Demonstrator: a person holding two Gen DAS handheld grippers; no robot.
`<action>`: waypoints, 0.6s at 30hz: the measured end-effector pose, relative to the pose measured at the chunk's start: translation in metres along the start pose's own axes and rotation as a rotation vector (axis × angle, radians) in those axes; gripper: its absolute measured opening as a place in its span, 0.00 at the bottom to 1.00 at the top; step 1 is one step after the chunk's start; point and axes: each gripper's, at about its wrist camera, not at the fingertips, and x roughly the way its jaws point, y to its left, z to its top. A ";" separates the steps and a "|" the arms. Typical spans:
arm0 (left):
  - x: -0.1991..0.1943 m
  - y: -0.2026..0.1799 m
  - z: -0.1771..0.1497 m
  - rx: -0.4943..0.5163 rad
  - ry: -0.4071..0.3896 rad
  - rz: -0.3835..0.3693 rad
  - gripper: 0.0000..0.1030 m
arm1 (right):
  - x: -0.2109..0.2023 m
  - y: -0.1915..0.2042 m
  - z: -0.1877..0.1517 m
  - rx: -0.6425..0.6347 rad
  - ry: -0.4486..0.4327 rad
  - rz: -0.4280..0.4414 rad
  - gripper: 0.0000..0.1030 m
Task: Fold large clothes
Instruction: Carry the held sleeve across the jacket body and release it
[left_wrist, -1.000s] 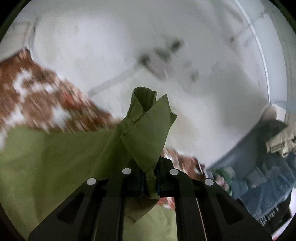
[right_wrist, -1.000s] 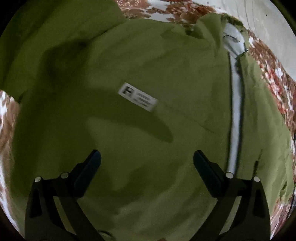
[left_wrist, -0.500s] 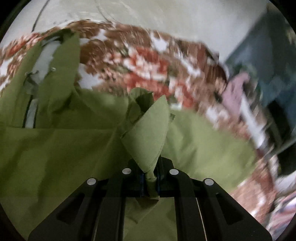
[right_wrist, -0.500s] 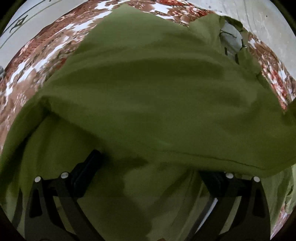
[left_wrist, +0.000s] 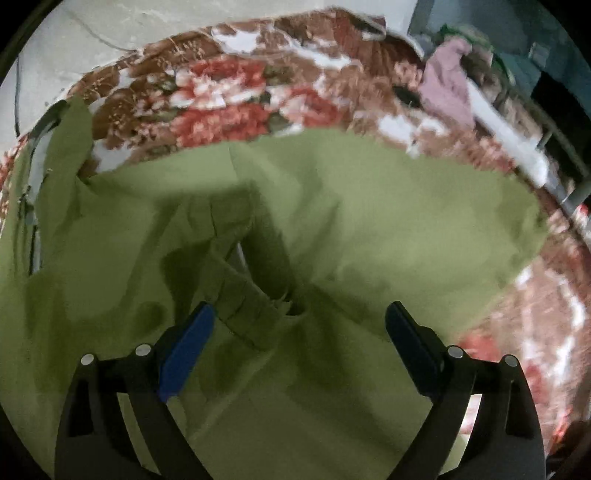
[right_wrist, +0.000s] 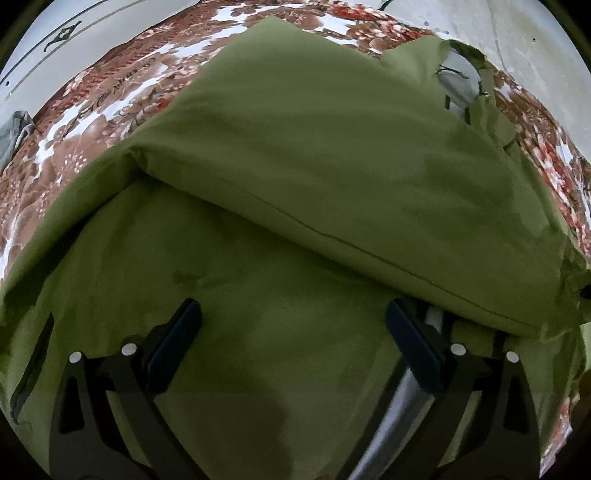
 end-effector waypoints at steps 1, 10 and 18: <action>-0.021 0.006 0.008 -0.036 -0.013 -0.027 0.90 | -0.003 -0.001 -0.001 -0.008 -0.004 -0.012 0.95; -0.213 0.135 0.063 -0.091 -0.180 0.050 0.95 | -0.035 -0.074 -0.007 0.096 -0.029 -0.081 0.96; -0.177 0.305 -0.057 -0.105 -0.025 0.370 0.95 | -0.026 -0.216 0.009 0.291 -0.055 -0.221 0.95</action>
